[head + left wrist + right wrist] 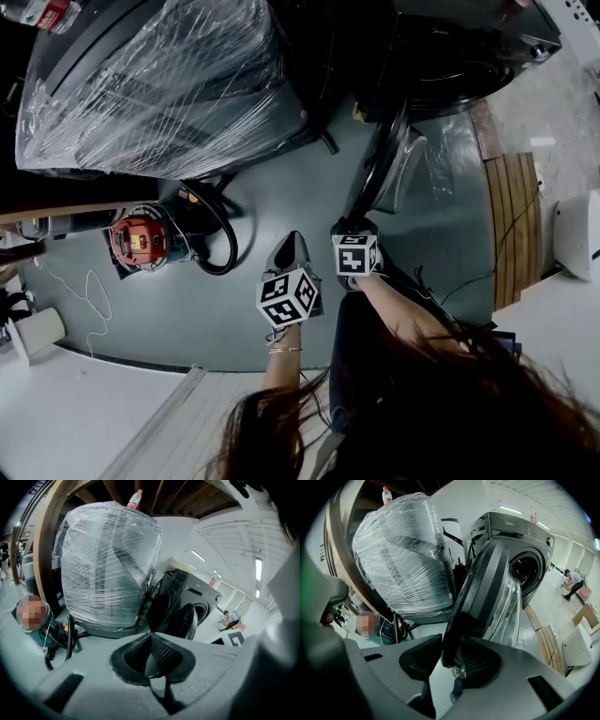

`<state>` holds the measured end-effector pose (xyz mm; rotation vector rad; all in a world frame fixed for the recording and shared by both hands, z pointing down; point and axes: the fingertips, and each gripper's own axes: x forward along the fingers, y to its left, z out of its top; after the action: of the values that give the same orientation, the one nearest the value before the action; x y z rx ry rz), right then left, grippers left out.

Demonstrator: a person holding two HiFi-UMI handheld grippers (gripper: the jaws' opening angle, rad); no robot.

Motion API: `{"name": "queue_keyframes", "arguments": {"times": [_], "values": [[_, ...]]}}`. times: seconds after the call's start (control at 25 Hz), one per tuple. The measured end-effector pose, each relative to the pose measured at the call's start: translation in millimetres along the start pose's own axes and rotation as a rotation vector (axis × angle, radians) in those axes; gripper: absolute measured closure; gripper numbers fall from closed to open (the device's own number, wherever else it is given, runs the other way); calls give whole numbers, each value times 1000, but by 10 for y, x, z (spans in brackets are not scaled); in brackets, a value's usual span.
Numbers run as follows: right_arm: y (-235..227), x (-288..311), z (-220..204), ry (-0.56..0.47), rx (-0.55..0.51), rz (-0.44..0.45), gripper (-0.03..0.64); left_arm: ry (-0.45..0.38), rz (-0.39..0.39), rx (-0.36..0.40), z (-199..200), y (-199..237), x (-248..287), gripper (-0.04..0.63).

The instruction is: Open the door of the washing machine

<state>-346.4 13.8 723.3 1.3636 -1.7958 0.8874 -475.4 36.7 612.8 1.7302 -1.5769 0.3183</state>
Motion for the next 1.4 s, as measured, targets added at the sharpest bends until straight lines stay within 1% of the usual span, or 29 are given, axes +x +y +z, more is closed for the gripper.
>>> {"name": "queue_keyframes", "arguments": {"times": [0.28, 0.6, 0.88, 1.4], "values": [[194, 103, 122, 4, 34, 26, 502, -7, 47, -26, 108, 192, 6, 583], [411, 230, 270, 24, 71, 55, 502, -10, 82, -56, 149, 332, 7, 583], [559, 320, 381, 33, 63, 87, 500, -19, 111, -78, 209, 420, 17, 583], [776, 470, 598, 38, 4, 138, 500, -26, 166, -118, 244, 539, 15, 583]]}}
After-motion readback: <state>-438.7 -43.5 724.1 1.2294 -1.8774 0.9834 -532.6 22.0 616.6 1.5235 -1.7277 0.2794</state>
